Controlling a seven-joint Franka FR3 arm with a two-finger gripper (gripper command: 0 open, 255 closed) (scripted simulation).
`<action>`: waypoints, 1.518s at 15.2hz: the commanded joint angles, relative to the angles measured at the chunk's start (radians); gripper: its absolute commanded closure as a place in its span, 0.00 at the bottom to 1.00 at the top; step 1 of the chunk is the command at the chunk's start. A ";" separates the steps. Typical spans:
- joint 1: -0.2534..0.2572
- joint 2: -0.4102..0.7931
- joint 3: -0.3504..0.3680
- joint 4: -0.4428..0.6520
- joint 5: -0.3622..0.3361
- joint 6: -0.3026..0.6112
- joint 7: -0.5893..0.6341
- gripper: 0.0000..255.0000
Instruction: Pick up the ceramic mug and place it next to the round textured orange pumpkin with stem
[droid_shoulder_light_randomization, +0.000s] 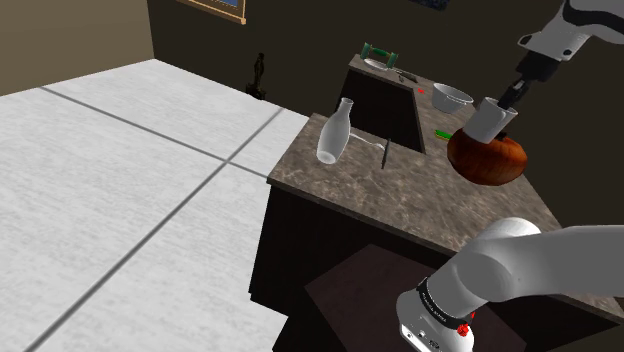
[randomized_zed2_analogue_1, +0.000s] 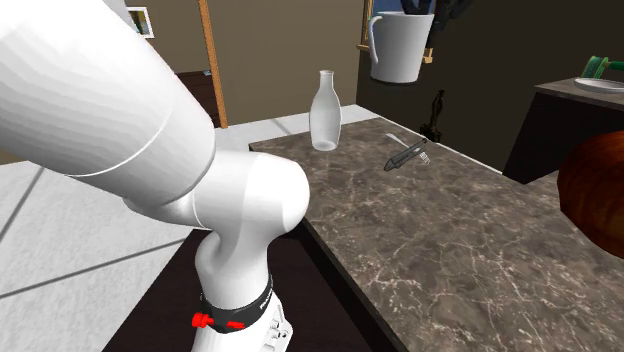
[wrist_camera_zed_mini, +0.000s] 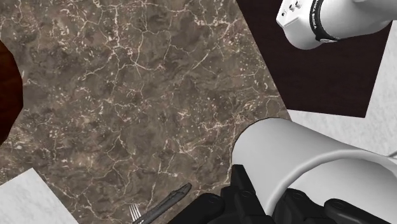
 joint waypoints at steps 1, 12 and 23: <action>0.010 0.040 -0.055 0.039 -0.012 0.012 -0.052 1.00; 0.164 0.443 -0.547 0.402 0.125 0.051 -0.440 1.00; -0.385 1.134 -0.627 0.819 0.741 -0.075 -0.912 1.00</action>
